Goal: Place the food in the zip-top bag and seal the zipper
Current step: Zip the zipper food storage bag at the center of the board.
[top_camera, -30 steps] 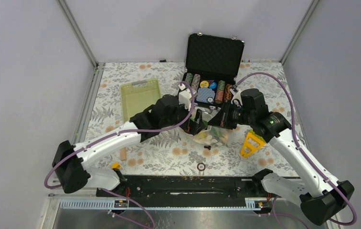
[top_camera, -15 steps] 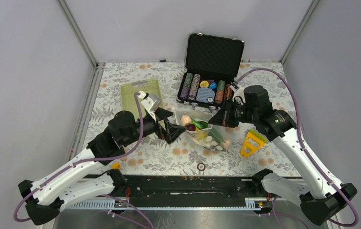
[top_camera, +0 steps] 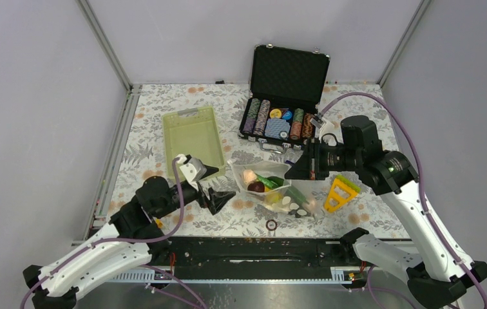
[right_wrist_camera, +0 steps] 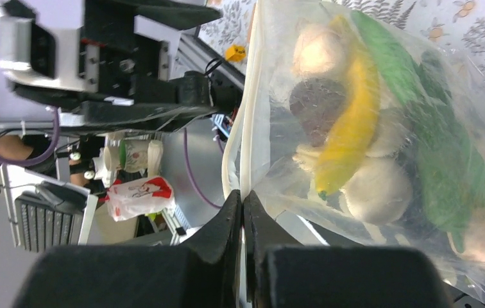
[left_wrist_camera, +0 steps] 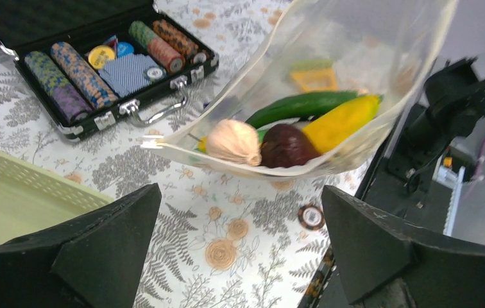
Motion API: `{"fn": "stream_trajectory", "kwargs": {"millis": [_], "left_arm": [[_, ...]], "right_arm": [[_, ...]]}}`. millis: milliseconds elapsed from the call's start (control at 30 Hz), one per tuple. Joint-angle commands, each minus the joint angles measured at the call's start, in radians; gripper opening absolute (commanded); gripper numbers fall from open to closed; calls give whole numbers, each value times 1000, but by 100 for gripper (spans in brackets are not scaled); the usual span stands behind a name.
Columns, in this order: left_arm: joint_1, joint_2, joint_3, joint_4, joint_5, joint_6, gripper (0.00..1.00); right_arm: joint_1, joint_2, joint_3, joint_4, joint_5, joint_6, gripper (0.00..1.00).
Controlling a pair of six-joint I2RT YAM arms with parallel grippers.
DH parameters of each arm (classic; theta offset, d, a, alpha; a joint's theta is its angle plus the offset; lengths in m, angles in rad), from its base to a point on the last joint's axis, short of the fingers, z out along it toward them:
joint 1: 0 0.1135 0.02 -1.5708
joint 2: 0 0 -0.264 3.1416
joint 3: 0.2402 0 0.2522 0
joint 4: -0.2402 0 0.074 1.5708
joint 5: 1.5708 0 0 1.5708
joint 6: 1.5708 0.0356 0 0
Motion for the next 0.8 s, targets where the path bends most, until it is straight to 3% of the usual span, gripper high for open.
{"fn": "stream_trajectory", "kwargs": {"millis": [0, 100, 300, 467, 767], "left_arm": [[28, -5, -65, 56, 117, 95, 99], [30, -59, -127, 94, 204, 143, 99], [41, -200, -251, 184, 191, 155, 99], [72, -51, -221, 239, 216, 172, 99], [156, 187, -149, 384, 512, 185, 99]], "right_arm": [[-5, -24, 42, -8, -145, -27, 0], [-7, -15, 69, -51, -167, -59, 0], [-7, 16, 134, -169, -167, -161, 0], [-7, 27, 139, -242, -221, -268, 0], [-7, 30, 156, -284, -195, -338, 0]]}}
